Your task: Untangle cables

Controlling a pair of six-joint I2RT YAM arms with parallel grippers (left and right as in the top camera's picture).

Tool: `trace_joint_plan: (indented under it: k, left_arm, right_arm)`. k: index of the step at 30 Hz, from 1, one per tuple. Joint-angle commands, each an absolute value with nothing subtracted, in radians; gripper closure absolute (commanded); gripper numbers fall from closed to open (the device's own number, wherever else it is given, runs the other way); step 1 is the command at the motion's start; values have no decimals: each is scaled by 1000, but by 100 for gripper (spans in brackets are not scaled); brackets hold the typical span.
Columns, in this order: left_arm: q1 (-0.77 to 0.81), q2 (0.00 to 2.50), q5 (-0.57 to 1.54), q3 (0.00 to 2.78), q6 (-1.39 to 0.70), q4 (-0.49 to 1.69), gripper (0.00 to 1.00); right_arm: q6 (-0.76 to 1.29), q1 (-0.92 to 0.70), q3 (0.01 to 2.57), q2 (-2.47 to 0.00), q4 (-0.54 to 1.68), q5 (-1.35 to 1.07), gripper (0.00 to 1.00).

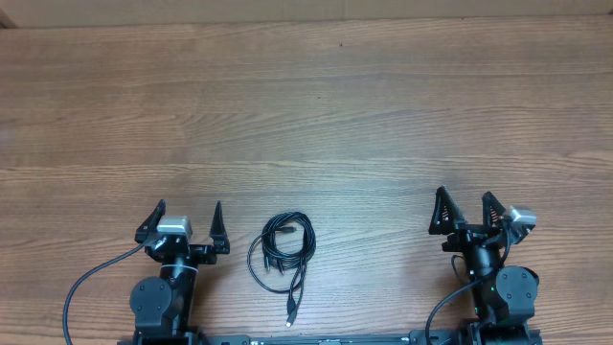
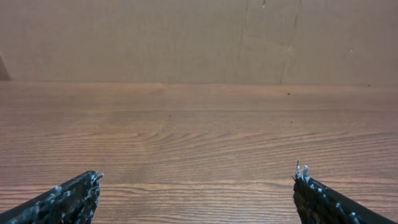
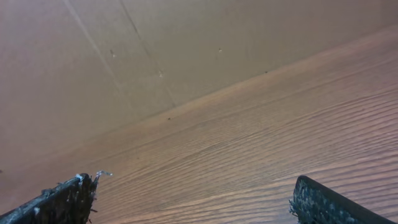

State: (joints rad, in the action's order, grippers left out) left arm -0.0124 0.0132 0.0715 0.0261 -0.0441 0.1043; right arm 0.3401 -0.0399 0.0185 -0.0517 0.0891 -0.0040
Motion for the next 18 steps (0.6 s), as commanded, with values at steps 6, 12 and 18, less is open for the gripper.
trace_joint_plan:
  k: [6,12,18]
  left_arm:
    - [-6,4,73,20,-23,104,0]
    - [-6,4,79,24,-41,100,1]
    - [-6,4,79,67,-84,104,1]
  right_arm:
    - [352,-45,8,-54,83,-14,0]
    - [352,-45,8,-54,83,-14,0]
    - [352,-45,8,-54,84,-14,0]
